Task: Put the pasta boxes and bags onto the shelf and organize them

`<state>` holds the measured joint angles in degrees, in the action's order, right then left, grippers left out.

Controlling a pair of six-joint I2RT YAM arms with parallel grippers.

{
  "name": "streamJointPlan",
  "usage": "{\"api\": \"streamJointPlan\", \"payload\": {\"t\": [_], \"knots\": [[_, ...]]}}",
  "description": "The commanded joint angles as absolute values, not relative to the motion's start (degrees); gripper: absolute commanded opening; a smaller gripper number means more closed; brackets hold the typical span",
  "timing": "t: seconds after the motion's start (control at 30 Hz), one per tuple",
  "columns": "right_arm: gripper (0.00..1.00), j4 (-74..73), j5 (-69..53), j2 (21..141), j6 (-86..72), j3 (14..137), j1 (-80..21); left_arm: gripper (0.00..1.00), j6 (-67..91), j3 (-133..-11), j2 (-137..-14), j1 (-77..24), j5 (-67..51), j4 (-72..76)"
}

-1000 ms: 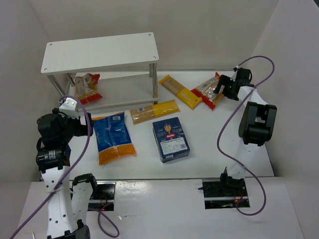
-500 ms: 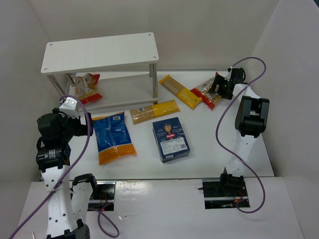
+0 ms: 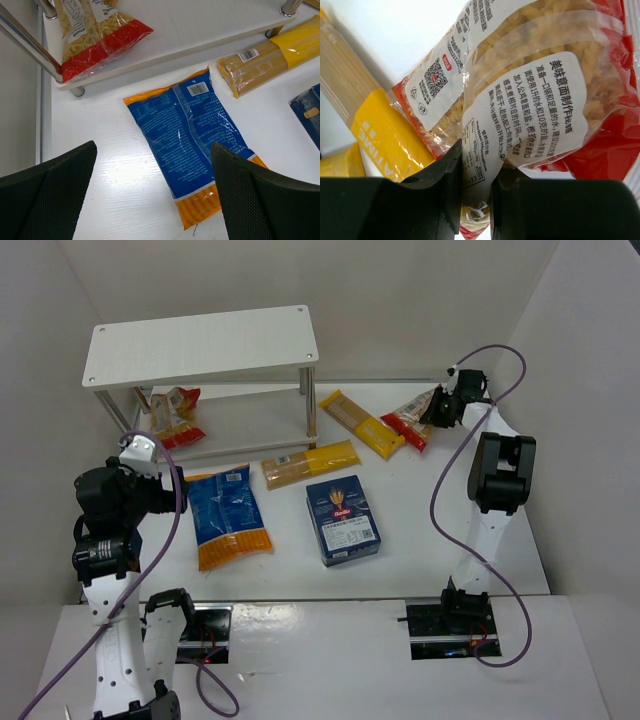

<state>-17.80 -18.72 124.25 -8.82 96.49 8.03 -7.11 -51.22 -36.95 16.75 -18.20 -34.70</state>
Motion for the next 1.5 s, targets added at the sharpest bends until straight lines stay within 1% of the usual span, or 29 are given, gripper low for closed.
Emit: {"api": "streamJointPlan", "payload": {"t": [0.0,0.2,0.3,0.57,0.77,0.87,0.9,1.0,1.1,1.23,1.33,1.47], "knots": [[0.00,-22.6,-22.9,116.0,-6.4,95.5,7.5,1.00,-6.4,-51.1,-36.8,17.1,-19.7,-32.8],[0.00,-26.7,-34.8,107.6,-3.0,94.4,6.9,1.00,-6.4,-51.1,-36.3,17.1,-20.2,-32.8],[0.00,-29.4,-37.2,102.4,-0.5,93.0,5.5,1.00,-6.4,-51.1,-36.3,17.1,-19.7,-32.8],[0.00,-35.9,-45.7,94.9,7.2,92.4,1.9,1.00,-6.4,-51.1,-36.3,17.1,-21.6,-32.8],[0.00,-38.4,-45.8,89.1,11.1,91.8,-6.1,1.00,-7.6,-51.1,-36.3,17.1,-24.8,-33.9],[0.00,-38.4,-44.7,86.5,13.1,91.8,-12.5,1.00,-8.9,-51.6,-38.5,17.1,-28.7,-34.5],[0.00,-38.4,-43.6,85.9,14.5,91.8,-16.0,1.00,-9.7,-51.6,-39.2,17.1,-30.2,-35.1],[0.00,-37.6,-41.2,83.1,16.4,90.1,-22.1,1.00,-10.3,-52.6,-44.0,13.2,-32.0,-35.6],[0.00,-37.1,-40.7,81.6,17.1,89.5,-24.9,1.00,-10.9,-53.3,-47.8,10.4,-33.6,-36.2],[0.00,-36.6,-40.1,80.3,18.2,89.5,-25.9,1.00,-13.2,-56.9,-55.1,6.6,-39.3,-38.7],[0.00,-35.9,-40.1,80.3,18.7,89.5,-26.5,1.00,-14.2,-58.7,-57.9,4.9,-42.7,-40.1],[0.00,-34.7,-39.4,79.8,18.7,90.0,-30.9,1.00,-15.5,-60.1,-59.8,2.4,-48.9,-40.6]]}}
